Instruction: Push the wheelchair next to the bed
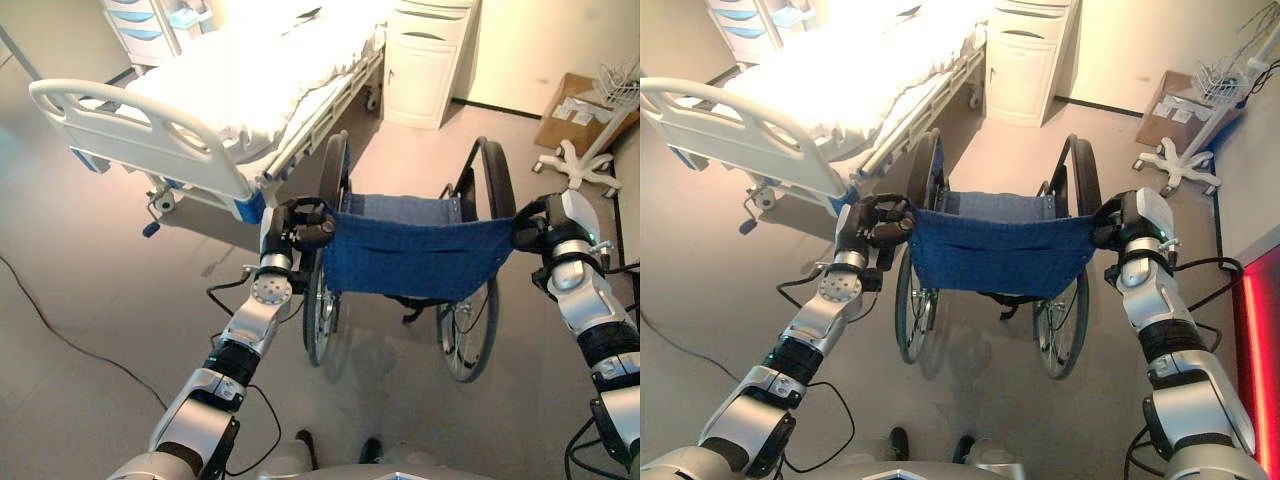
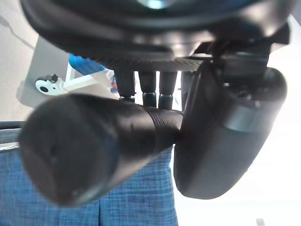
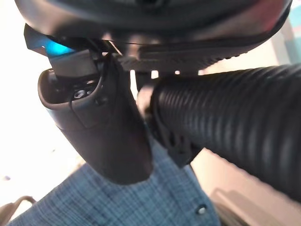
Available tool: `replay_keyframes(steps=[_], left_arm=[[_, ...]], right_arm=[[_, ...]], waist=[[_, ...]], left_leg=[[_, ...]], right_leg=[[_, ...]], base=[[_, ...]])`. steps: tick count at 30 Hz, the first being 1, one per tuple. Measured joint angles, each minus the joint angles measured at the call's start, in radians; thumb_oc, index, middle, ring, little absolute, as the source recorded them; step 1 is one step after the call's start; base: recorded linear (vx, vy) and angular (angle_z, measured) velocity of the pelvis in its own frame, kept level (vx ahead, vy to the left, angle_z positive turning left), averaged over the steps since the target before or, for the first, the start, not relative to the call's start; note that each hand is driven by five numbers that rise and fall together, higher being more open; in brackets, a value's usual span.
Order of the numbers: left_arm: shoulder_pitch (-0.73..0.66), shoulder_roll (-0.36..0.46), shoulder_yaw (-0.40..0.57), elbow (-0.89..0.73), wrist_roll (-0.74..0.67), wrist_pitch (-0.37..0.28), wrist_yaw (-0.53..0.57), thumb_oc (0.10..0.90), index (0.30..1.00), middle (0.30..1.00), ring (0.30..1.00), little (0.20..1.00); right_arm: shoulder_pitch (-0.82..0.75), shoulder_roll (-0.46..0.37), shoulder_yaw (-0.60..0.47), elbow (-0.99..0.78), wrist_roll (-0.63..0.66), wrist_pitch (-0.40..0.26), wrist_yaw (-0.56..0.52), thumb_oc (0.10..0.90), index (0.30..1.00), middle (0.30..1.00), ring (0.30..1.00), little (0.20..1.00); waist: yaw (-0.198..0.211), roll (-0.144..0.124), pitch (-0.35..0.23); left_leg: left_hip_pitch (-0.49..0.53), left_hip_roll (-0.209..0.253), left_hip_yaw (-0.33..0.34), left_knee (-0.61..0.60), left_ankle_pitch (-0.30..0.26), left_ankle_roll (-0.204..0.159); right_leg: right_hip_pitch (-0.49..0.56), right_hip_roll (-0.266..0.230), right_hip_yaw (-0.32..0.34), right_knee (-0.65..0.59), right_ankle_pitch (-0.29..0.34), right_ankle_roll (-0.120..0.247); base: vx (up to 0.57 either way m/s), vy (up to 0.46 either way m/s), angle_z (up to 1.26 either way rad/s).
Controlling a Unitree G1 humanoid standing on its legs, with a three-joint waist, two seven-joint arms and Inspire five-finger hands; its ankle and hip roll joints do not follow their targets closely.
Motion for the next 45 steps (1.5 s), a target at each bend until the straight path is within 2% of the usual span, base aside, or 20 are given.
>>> replay_keyframes(steps=[3, 6, 8, 10, 16, 19, 20, 21, 24, 26, 28, 30, 32, 33, 34, 36, 37, 38, 42, 45], left_arm=[[0.071, 0.02, 0.03, -0.041, 0.001, -0.014, -0.008, 0.4, 0.3, 0.3, 0.3, 0.3], [0.122, 0.028, 0.052, -0.058, 0.001, -0.035, -0.009, 0.4, 0.3, 0.3, 0.3, 0.3], [0.152, 0.033, 0.068, -0.067, -0.001, -0.038, -0.016, 0.4, 0.3, 0.3, 0.3, 0.3], [0.184, 0.039, 0.094, -0.085, -0.001, -0.039, -0.022, 0.4, 0.3, 0.3, 0.3, 0.3], [0.162, 0.082, 0.111, -0.101, 0.001, -0.039, -0.03, 0.4, 0.3, 0.3, 0.3, 0.3], [0.149, 0.096, 0.114, -0.102, 0.009, -0.042, -0.047, 0.4, 0.3, 0.3, 0.3, 0.3], [0.15, 0.095, 0.11, -0.101, 0.013, -0.042, -0.051, 0.4, 0.3, 0.3, 0.3, 0.3], [0.144, 0.089, 0.107, -0.099, 0.015, -0.042, -0.052, 0.4, 0.3, 0.3, 0.3, 0.3], [0.117, 0.089, 0.102, -0.093, 0.038, -0.04, -0.063, 0.4, 0.3, 0.3, 0.3, 0.3], [0.097, 0.088, 0.099, -0.071, 0.042, -0.042, -0.071, 0.4, 0.3, 0.3, 0.3, 0.3], [0.079, 0.088, 0.096, -0.049, 0.042, -0.048, -0.073, 0.4, 0.3, 0.3, 0.3, 0.3], [0.057, 0.086, 0.092, -0.018, 0.041, -0.066, -0.071, 0.4, 0.3, 0.3, 0.3, 0.3], [0.034, 0.08, 0.079, 0.014, 0.04, -0.074, -0.073, 0.4, 0.3, 0.3, 0.3, 0.3], [0.003, 0.071, 0.07, 0.049, 0.041, -0.076, -0.073, 0.4, 0.3, 0.3, 0.3, 0.3], [-0.01, 0.073, 0.066, 0.058, 0.042, -0.076, -0.074, 0.4, 0.3, 0.3, 0.3, 0.3], [-0.029, 0.076, 0.059, 0.061, 0.049, -0.075, -0.08, 0.4, 0.3, 0.3, 0.3, 0.3], [-0.027, 0.073, 0.05, 0.059, 0.053, -0.075, -0.082, 0.4, 0.3, 0.3, 0.3, 0.3], [-0.023, 0.074, 0.046, 0.056, 0.053, -0.075, -0.083, 0.4, 0.3, 0.3, 0.3, 0.3], [-0.01, 0.063, 0.044, 0.016, 0.049, -0.075, -0.067, 0.4, 0.3, 0.3, 0.3, 0.3], [-0.013, 0.051, 0.047, 0.008, 0.048, -0.069, -0.064, 0.4, 0.3, 0.3, 0.3, 0.3]], right_arm=[[-0.001, 0.031, 0.021, -0.006, 0.0, 0.004, 0.001, 0.4, 0.3, 0.3, 0.3, 0.3], [0.0, 0.04, 0.035, -0.021, -0.002, 0.007, 0.005, 0.4, 0.3, 0.3, 0.3, 0.3], [0.001, 0.048, 0.039, -0.032, -0.003, 0.004, 0.006, 0.4, 0.3, 0.3, 0.3, 0.3], [0.002, 0.048, 0.066, -0.039, -0.005, -0.003, 0.018, 0.4, 0.3, 0.3, 0.3, 0.3], [0.006, 0.072, 0.059, -0.051, 0.0, -0.002, 0.035, 0.4, 0.3, 0.3, 0.3, 0.3], [0.026, 0.094, 0.024, -0.053, 0.003, -0.004, 0.034, 0.4, 0.3, 0.3, 0.3, 0.3], [0.042, 0.092, 0.018, -0.058, 0.003, -0.008, 0.032, 0.4, 0.3, 0.3, 0.3, 0.3], [0.043, 0.092, 0.002, -0.06, 0.003, -0.011, 0.03, 0.4, 0.3, 0.3, 0.3, 0.3], [0.064, 0.092, -0.029, -0.077, 0.003, -0.011, 0.026, 0.4, 0.3, 0.3, 0.3, 0.3], [0.082, 0.091, -0.047, -0.1, 0.003, -0.012, 0.023, 0.4, 0.3, 0.3, 0.3, 0.3], [0.087, 0.09, -0.047, -0.105, 0.002, -0.013, 0.021, 0.4, 0.3, 0.3, 0.3, 0.3], [0.099, 0.085, -0.049, -0.132, 0.002, -0.013, 0.004, 0.4, 0.3, 0.3, 0.3, 0.3], [0.118, 0.082, -0.053, -0.142, 0.003, -0.013, -0.004, 0.4, 0.3, 0.3, 0.3, 0.3], [0.127, 0.074, -0.054, -0.145, 0.004, -0.012, -0.009, 0.4, 0.3, 0.3, 0.3, 0.3], [0.128, 0.074, -0.053, -0.146, 0.005, -0.007, -0.009, 0.4, 0.3, 0.3, 0.3, 0.3], [0.175, 0.078, -0.064, -0.189, 0.008, 0.01, -0.017, 0.4, 0.3, 0.3, 0.3, 0.3], [0.221, 0.072, -0.096, -0.242, 0.009, 0.029, -0.017, 0.4, 0.3, 0.3, 0.3, 0.3], [0.233, 0.077, -0.106, -0.254, 0.009, 0.038, -0.017, 0.4, 0.3, 0.3, 0.3, 0.3], [0.235, 0.075, -0.144, -0.285, 0.008, 0.06, -0.017, 0.4, 0.3, 0.3, 0.3, 0.3], [0.226, 0.057, -0.161, -0.306, 0.005, 0.06, -0.016, 0.4, 0.3, 0.3, 0.3, 0.3]], waist=[[0.053, 0.005, -0.002], [0.123, 0.058, 0.002], [0.143, 0.104, 0.001], [0.17, 0.117, -0.002], [0.184, 0.053, -0.004], [0.191, 0.007, -0.012], [0.187, -0.009, -0.027], [0.184, 0.023, -0.033], [0.182, 0.022, -0.034], [0.149, 0.026, -0.034], [0.134, 0.049, -0.026], [0.117, 0.104, 0.007], [0.087, 0.108, 0.015], [0.068, 0.114, 0.03], [0.052, 0.105, 0.034], [-0.01, 0.037, 0.052], [-0.041, 0.008, 0.051], [-0.041, 0.0, 0.051], [-0.071, -0.012, 0.048], [-0.085, -0.009, 0.039]], left_leg=[[-0.033, -0.034, 0.009, -0.036, -0.01, -0.013], [-0.065, -0.061, 0.028, -0.222, -0.001, -0.016], [-0.097, -0.046, 0.02, -0.253, 0.01, -0.031], [-0.113, -0.038, 0.02, -0.255, 0.014, -0.036], [-0.109, -0.055, 0.083, -0.175, 0.027, -0.001], [-0.081, -0.113, 0.083, -0.151, 0.003, 0.08], [-0.073, -0.138, 0.074, -0.155, 0.005, 0.122], [-0.06, -0.121, 0.064, -0.155, 0.031, 0.2], [-0.027, -0.126, 0.057, -0.189, 0.01, 0.224], [0.02, -0.157, 0.019, -0.205, -0.002, 0.248], [0.057, -0.166, -0.061, -0.221, -0.003, 0.253], [0.105, -0.146, -0.148, -0.222, -0.005, 0.247], [0.133, -0.158, -0.236, -0.218, -0.012, 0.236], [0.146, -0.155, -0.301, -0.208, -0.023, 0.219], [0.15, -0.158, -0.315, -0.208, -0.03, 0.208], [0.136, -0.175, -0.213, -0.174, -0.118, 0.168], [0.135, -0.183, -0.176, -0.129, -0.144, 0.214], [0.137, -0.192, -0.184, -0.108, -0.153, 0.227], [0.164, -0.204, -0.253, -0.086, -0.185, 0.202], [0.193, -0.183, -0.3, -0.12, -0.207, 0.16]], right_leg=[[0.018, 0.03, 0.057, -0.026, 0.012, 0.004], [0.075, 0.075, 0.069, -0.074, 0.018, -0.019], [0.117, 0.102, 0.042, -0.107, 0.022, -0.029], [0.152, 0.114, 0.049, -0.119, 0.012, -0.02], [0.197, 0.109, 0.056, -0.097, -0.053, 0.017], [0.195, 0.057, 0.058, -0.035, -0.112, 0.053], [0.184, 0.035, 0.061, 0.018, -0.142, 0.079], [0.139, 0.029, 0.069, 0.148, -0.162, 0.111], [0.009, -0.029, 0.077, 0.464, -0.143, 0.15], [-0.068, -0.118, 0.09, 0.693, -0.125, 0.18], [-0.118, -0.129, 0.115, 0.735, -0.124, 0.19], [-0.213, -0.101, 0.107, 0.647, -0.119, 0.189], [-0.281, -0.086, 0.109, 0.547, -0.116, 0.194], [-0.319, -0.045, 0.118, 0.401, -0.097, 0.189], [-0.336, -0.034, 0.126, 0.324, -0.071, 0.198], [-0.379, -0.075, 0.191, 0.102, 0.025, 0.208], [-0.36, -0.092, 0.257, -0.03, 0.072, 0.239], [-0.365, -0.092, 0.275, -0.026, 0.081, 0.235], [-0.3, -0.065, 0.279, 0.088, 0.092, 0.227], [-0.213, -0.038, 0.275, 0.043, 0.189, 0.113]], base=[[0.35, -0.039, -0.72], [0.39, 0.012, -0.85], [0.45, 0.091, -0.81], [0.44, 0.137, -0.76], [0.43, 0.112, -0.11], [0.41, 0.167, -0.04], [0.37, 0.205, -0.09], [0.32, 0.182, -0.09], [0.31, 0.152, -0.04], [0.31, 0.073, 0.15], [0.3, -0.043, -0.07], [0.3, -0.137, 0.01], [0.42, -0.291, 0.52], [0.38, -0.259, 0.72], [0.44, -0.278, 1.05], [0.4, -0.273, 1.27], [0.27, -0.23, 0.98], [0.29, -0.243, 0.76], [0.34, -0.234, 0.48], [0.33, -0.195, 0.43]])
